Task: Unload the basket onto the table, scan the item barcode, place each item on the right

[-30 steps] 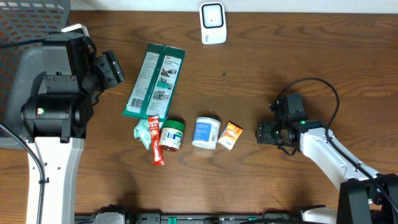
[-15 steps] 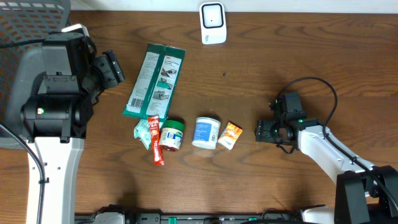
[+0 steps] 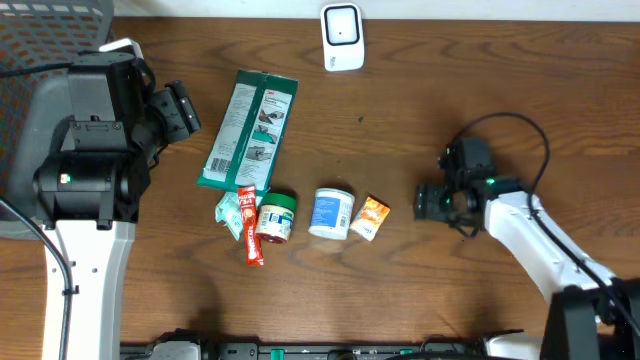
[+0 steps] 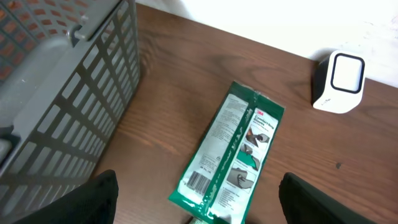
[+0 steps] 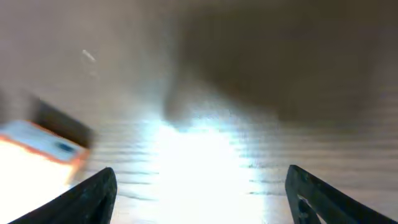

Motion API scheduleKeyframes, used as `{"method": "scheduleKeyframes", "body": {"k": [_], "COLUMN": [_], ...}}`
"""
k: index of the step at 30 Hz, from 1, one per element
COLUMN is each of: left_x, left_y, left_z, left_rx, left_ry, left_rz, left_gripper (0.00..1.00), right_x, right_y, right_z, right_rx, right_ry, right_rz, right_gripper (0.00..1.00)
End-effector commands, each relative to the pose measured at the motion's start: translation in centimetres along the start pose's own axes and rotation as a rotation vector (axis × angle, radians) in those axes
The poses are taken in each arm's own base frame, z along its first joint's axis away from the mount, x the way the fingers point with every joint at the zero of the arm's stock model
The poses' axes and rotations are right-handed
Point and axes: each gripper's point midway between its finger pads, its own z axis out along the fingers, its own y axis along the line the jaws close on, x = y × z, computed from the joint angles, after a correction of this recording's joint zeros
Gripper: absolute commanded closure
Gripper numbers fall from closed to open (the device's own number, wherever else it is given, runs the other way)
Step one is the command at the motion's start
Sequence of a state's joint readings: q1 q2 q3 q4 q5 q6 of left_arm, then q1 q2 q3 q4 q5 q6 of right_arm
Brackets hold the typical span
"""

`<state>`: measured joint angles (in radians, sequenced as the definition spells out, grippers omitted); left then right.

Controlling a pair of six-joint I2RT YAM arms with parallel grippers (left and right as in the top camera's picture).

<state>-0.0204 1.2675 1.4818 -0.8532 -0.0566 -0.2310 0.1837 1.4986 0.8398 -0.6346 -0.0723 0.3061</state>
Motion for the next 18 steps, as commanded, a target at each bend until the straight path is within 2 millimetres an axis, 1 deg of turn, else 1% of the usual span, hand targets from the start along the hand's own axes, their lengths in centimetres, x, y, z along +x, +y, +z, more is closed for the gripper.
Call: {"method": "scheduleKeyframes", "body": {"k": [1, 3, 5, 11, 15, 18], "left_x": [-0.7, -0.7, -0.7, -0.7, -0.7, -0.7], "left_y": [0.2, 0.2, 0.2, 0.2, 0.2, 0.2], "left_z": [-0.6, -0.6, -0.6, -0.6, -0.6, -0.6], "left_rx": [-0.005, -0.005, -0.004, -0.005, -0.005, -0.004], "left_ry": [-0.025, -0.025, -0.025, -0.025, -0.025, -0.025], "left_rz": [0.008, 0.008, 0.008, 0.008, 0.008, 0.008], "left_gripper": [0.20, 0.20, 0.20, 0.20, 0.20, 0.20], "right_x": [-2.4, -2.5, -2.3, -1.6, -1.5, -1.5], "right_y": [0.6, 0.6, 0.6, 0.0, -0.7, -1.8], "right_z": [-3.1, -3.5, -3.5, -3.4, -3.4, -3.5], "right_rx": [-0.013, -0.012, -0.009, 0.019, 0.031, 0.043], "right_ry": [-0.076, -0.075, -0.066, -0.038, -0.031, -0.023], "right_rz": [0.002, -0.004, -0.004, -0.008, 0.011, 0.045], "right_gripper": [0.16, 0.15, 0.13, 0.10, 0.08, 0.07]}}
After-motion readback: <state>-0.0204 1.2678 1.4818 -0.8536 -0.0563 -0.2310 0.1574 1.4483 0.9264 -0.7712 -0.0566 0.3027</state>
